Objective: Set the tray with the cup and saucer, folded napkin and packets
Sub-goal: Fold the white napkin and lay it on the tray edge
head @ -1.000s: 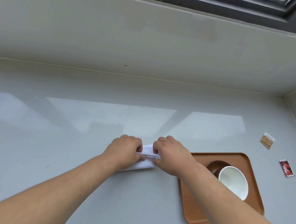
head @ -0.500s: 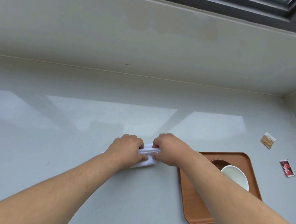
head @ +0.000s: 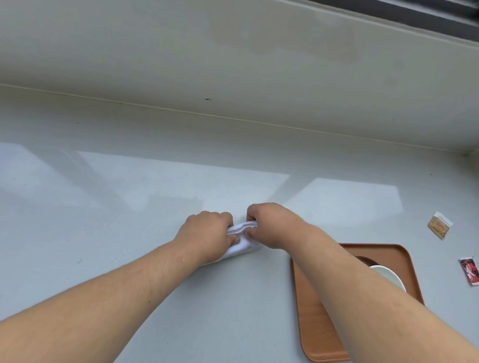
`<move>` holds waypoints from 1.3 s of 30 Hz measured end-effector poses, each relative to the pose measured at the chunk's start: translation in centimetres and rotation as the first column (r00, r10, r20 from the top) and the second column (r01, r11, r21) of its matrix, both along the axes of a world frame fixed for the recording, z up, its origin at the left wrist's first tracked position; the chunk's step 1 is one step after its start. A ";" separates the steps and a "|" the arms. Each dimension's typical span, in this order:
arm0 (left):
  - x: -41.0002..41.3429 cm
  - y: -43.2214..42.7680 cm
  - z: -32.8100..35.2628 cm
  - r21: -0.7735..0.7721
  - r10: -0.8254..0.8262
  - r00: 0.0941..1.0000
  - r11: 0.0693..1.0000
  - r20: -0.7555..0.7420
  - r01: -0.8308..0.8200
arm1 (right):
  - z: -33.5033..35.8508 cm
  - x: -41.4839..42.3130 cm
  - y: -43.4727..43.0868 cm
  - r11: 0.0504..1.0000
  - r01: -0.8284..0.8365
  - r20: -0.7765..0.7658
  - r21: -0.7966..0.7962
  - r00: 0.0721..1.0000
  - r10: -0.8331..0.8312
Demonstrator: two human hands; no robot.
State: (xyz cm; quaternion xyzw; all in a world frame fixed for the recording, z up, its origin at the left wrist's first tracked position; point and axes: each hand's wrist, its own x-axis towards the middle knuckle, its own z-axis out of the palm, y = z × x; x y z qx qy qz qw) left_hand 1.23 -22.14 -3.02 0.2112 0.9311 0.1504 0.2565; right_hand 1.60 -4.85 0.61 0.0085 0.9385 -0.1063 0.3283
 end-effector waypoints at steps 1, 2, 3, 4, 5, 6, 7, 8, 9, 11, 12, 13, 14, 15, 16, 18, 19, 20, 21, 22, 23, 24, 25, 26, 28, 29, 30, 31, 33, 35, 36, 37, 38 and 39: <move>0.4 0.1 0.0 -0.007 0.012 1.000 1.000 -0.023 -0.012 | -0.1 0.2 -0.2 0.999 0.016 -0.006 0.041 1.000 -0.016; 0.8 0.2 0.0 -0.018 0.029 0.998 0.999 -0.051 -0.030 | -0.3 0.3 -0.4 0.995 0.056 -0.018 0.083 0.998 -0.055; 1.3 0.2 0.0 -0.038 0.047 0.996 0.998 -0.079 -0.050 | -0.4 0.5 -0.5 0.986 0.122 -0.020 0.116 0.992 -0.121; 1.7 0.1 0.0 -0.066 0.061 0.993 0.996 -0.105 -0.068 | -0.5 0.6 -0.6 0.970 0.199 -0.004 0.139 0.980 -0.200; 2.1 -0.1 0.0 -0.099 0.069 0.990 0.992 -0.124 -0.082 | -0.5 0.6 -0.8 0.953 0.261 0.034 0.155 0.963 -0.269; 2.3 -0.4 0.0 -0.133 0.073 0.988 0.987 -0.134 -0.091 | -0.6 0.6 -0.9 0.939 0.298 0.078 0.168 0.946 -0.314; 2.5 -0.8 0.0 -0.162 0.074 0.989 0.982 -0.129 -0.095 | -0.6 0.7 -1.1 0.929 0.323 0.111 0.178 0.932 -0.345; 2.6 -1.1 0.1 -0.180 0.076 0.991 0.979 -0.113 -0.095 | -0.6 0.9 -1.4 0.923 0.339 0.125 0.179 0.923 -0.363; 2.6 -1.3 0.3 -0.183 0.080 0.993 0.978 -0.089 -0.095 | -0.5 1.1 -1.6 0.922 0.349 0.117 0.167 0.922 -0.370; 2.4 -1.5 0.6 -0.169 0.086 0.996 0.981 -0.038 -0.091 | -0.3 1.8 -1.5 0.926 0.370 0.077 0.080 0.923 -0.376; 2.3 -1.4 0.8 -0.153 0.092 0.996 0.984 -0.012 -0.093 | -0.2 2.1 -1.3 0.916 0.400 0.059 -0.013 0.915 -0.399; 2.3 -1.4 1.1 -0.122 0.115 0.993 0.986 0.019 -0.112 | 0.2 2.5 -0.9 0.883 0.447 0.062 -0.141 0.894 -0.443; 2.1 -1.4 1.4 -0.071 0.159 0.985 0.985 0.065 -0.155 | 0.7 2.9 -0.6 0.822 0.499 0.090 -0.276 0.864 -0.495; 2.0 -1.3 1.7 -0.006 0.217 0.967 0.976 0.133 -0.218 | 1.2 3.2 -0.2 0.752 0.536 0.125 -0.384 0.837 -0.533; 1.9 -1.2 2.1 0.051 0.265 0.940 0.958 0.213 -0.281 | 1.7 3.4 0.3 0.700 0.550 0.144 -0.455 0.821 -0.552; 1.9 -0.6 3.1 0.134 0.279 0.891 0.929 0.359 -0.345 | 2.5 3.5 1.6 0.639 0.546 0.159 -0.542 0.813 -0.560; 1.9 -0.1 3.6 0.179 0.257 0.870 0.916 0.421 -0.358 | 2.9 3.5 2.2 0.602 0.549 0.173 -0.580 0.805 -0.567; 2.0 0.6 4.1 0.230 0.233 0.845 0.896 0.482 -0.379 | 3.4 3.5 2.9 0.559 0.558 0.191 -0.613 0.792 -0.580; 2.1 1.3 4.7 0.282 0.212 0.813 0.866 0.542 -0.414 | 3.8 3.4 3.7 0.519 0.578 0.206 -0.630 0.768 -0.606; 2.3 2.2 5.3 0.333 0.191 0.783 0.827 0.592 -0.453 | 4.3 3.4 4.5 0.482 0.609 0.222 -0.629 0.736 -0.640; 2.5 3.0 6.0 0.376 0.168 0.761 0.790 0.626 -0.484 | 4.8 3.4 5.4 0.450 0.649 0.252 -0.614 0.701 -0.667; 2.8 4.0 6.7 0.411 0.147 0.748 0.759 0.647 -0.505 | 5.2 3.4 6.3 0.424 0.688 0.307 -0.588 0.675 -0.671; 3.1 5.0 7.4 0.438 0.132 0.737 0.730 0.663 -0.525 | 5.5 3.5 7.2 0.409 0.722 0.385 -0.558 0.662 -0.643; 3.3 6.1 8.1 0.459 0.123 0.728 0.702 0.674 -0.544 | 5.9 3.8 8.1 0.392 0.746 0.472 -0.538 0.652 -0.593; 3.6 8.3 9.4 0.481 0.125 0.713 0.657 0.690 -0.581 | 6.4 4.3 9.7 0.353 0.756 0.562 -0.552 0.650 -0.512; 3.9 9.2 9.9 0.478 0.141 0.707 0.645 0.693 -0.597 | 6.4 4.3 10.5 0.321 0.737 0.555 -0.595 0.665 -0.499; 4.2 10.1 10.3 0.467 0.162 0.700 0.639 0.696 -0.611 | 6.4 4.1 11.3 0.271 0.703 0.529 -0.657 0.686 -0.499; 4.8 10.8 10.5 0.446 0.182 0.685 0.637 0.706 -0.629 | 6.5 3.8 12.0 0.217 0.657 0.494 -0.722 0.709 -0.504; 6.4 12.3 10.5 0.389 0.203 0.625 0.629 0.754 -0.673 | 6.9 3.2 13.4 0.204 0.558 0.406 -0.804 0.766 -0.498; 8.5 13.4 10.0 0.333 0.224 0.580 0.636 0.783 -0.696 | 7.0 2.6 14.7 0.356 0.470 0.295 -0.807 0.845 -0.446; 9.7 13.9 9.6 0.304 0.245 0.576 0.656 0.780 -0.691 | 6.9 2.5 15.2 0.459 0.423 0.238 -0.781 0.882 -0.407; 10.9 14.3 9.1 0.272 0.267 0.570 0.673 0.777 -0.687 | 6.6 2.3 15.7 0.569 0.367 0.179 -0.736 0.916 -0.359; 12.2 14.6 8.4 0.239 0.291 0.556 0.682 0.779 -0.691 | 6.2 2.2 16.0 0.686 0.289 0.109 -0.668 0.950 -0.294; 13.6 14.9 7.7 0.204 0.320 0.533 0.677 0.783 -0.707 | 5.7 2.2 16.3 0.797 0.189 0.035 -0.574 0.978 -0.208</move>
